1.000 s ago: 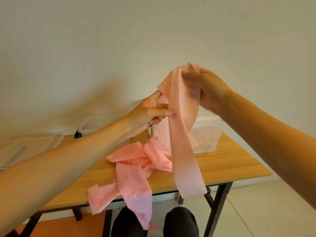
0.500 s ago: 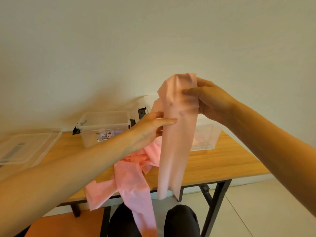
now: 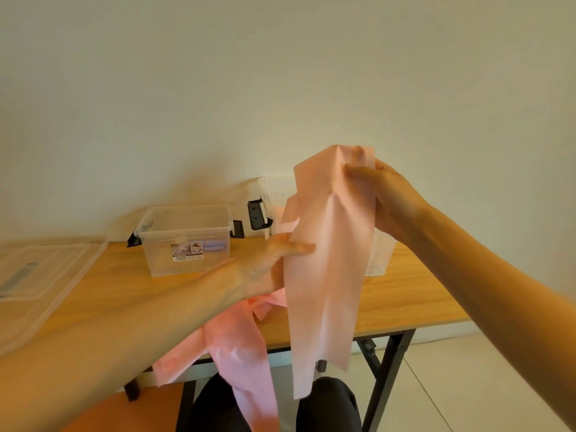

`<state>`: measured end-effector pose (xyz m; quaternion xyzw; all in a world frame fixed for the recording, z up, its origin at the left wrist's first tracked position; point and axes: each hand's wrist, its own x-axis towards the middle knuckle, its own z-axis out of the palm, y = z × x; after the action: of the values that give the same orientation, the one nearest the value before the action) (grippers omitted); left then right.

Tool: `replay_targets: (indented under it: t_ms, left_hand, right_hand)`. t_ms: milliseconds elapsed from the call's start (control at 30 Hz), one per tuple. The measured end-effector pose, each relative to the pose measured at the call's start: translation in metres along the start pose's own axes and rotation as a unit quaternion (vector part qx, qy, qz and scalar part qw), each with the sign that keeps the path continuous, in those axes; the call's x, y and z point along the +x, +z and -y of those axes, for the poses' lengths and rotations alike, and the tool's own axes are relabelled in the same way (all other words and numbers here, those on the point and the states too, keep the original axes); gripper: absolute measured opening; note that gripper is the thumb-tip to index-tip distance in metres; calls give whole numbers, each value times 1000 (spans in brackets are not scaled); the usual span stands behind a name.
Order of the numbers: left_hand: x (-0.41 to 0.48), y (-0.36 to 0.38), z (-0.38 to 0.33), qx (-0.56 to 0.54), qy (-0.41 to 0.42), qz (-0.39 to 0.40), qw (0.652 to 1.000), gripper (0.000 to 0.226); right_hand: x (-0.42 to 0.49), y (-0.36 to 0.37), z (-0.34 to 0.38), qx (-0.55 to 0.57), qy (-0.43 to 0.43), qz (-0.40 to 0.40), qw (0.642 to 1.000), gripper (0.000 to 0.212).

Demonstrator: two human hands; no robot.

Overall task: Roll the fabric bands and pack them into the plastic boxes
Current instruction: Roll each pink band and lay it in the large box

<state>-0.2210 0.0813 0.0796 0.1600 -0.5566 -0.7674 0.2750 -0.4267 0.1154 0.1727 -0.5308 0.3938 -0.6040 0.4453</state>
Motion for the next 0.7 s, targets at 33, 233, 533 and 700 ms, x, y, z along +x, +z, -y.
replay_targets:
  t_ms: [33,233,533,700]
  left_hand:
    - [-2,1,4,7,-6,4,1000,57]
    - [-6,1,3,-56,31,-29,998,69]
    - [-9,4,-34,-111,87,-119,983,37]
    - [-21,8,-33,-124,81,-102,984,41]
  right_hand:
    - [0,-1,-4,-5,2,-10,1000,29]
    - [-5,-11,-28,12,50,-17,999,38]
    - [-77,14,-71,96,142,33,985,76]
    - [-107,23,-80,-53,28,-19,998,23]
